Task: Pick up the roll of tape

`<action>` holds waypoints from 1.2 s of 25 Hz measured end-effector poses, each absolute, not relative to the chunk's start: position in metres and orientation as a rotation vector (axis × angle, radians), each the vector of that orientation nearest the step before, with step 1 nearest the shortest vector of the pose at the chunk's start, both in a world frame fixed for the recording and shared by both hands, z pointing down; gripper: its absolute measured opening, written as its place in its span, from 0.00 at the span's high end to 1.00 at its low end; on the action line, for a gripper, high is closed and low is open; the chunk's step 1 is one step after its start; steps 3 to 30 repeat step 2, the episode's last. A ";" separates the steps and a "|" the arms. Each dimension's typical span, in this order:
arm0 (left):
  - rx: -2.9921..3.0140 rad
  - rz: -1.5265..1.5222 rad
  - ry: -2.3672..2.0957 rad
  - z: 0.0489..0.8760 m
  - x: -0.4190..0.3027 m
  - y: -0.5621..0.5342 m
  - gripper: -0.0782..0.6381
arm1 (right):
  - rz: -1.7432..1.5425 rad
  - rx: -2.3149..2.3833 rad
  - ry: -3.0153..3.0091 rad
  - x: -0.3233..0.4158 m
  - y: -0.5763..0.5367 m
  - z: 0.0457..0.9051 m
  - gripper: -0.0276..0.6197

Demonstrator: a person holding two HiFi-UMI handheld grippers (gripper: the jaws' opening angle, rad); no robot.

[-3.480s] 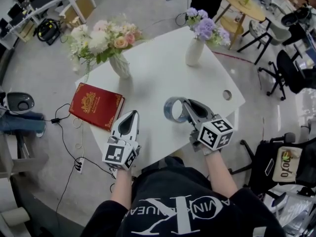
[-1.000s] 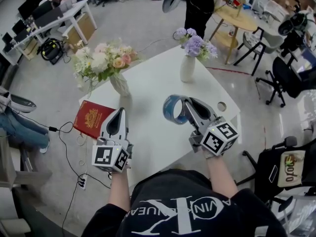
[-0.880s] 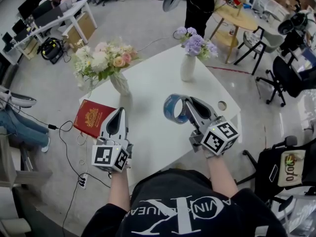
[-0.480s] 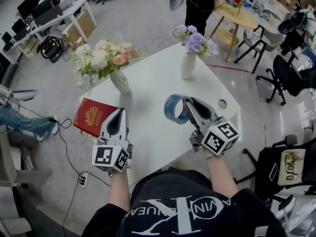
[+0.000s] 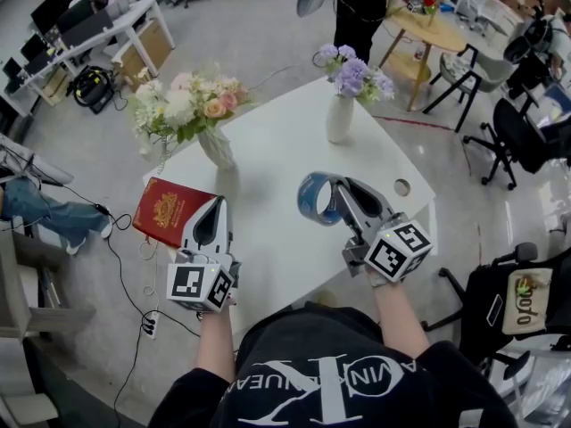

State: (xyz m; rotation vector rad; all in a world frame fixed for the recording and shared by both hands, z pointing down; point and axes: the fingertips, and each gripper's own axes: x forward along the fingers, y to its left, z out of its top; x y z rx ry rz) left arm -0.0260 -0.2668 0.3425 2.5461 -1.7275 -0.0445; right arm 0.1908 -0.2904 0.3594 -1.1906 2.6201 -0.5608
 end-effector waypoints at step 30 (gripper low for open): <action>2.545 -0.043 -1.728 0.343 -0.026 -0.267 0.89 | -0.559 -1.183 2.615 0.191 -0.291 0.360 0.85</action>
